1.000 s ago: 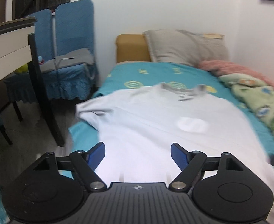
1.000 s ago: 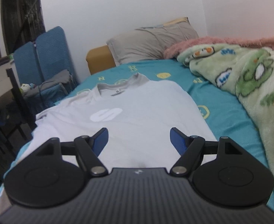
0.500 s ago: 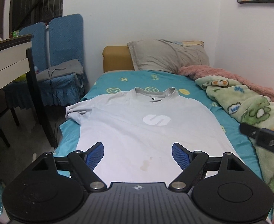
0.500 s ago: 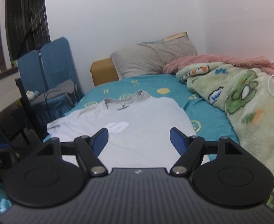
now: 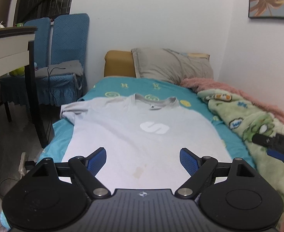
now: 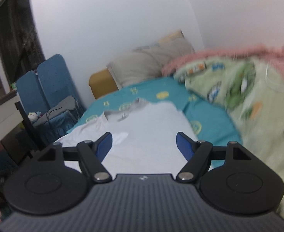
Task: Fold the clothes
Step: 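Grasp the T-shirt sleeve with the right gripper and fold it toward the collar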
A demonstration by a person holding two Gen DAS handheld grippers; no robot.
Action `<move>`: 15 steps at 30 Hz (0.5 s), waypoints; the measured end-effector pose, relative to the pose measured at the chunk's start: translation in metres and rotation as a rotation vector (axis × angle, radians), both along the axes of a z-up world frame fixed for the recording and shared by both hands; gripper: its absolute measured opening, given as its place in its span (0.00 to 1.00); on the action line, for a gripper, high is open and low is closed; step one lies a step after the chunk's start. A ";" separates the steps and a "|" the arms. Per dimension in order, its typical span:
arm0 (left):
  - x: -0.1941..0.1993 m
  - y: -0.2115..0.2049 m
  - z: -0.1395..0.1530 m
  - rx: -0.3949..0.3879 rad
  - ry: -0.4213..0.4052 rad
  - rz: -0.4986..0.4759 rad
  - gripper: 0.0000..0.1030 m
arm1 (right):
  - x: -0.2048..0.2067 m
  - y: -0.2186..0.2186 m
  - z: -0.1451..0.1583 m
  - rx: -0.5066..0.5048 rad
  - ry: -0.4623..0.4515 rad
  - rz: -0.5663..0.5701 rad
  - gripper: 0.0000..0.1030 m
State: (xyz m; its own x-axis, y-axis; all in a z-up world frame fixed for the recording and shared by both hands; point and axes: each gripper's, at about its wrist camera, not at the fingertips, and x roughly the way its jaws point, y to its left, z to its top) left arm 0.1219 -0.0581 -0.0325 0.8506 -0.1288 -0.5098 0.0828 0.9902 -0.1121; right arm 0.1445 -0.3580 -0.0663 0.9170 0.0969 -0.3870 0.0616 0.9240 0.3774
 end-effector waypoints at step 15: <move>0.062 0.016 -0.088 -0.093 0.115 0.038 0.82 | 0.223 -0.060 -0.085 0.092 0.140 -0.099 0.70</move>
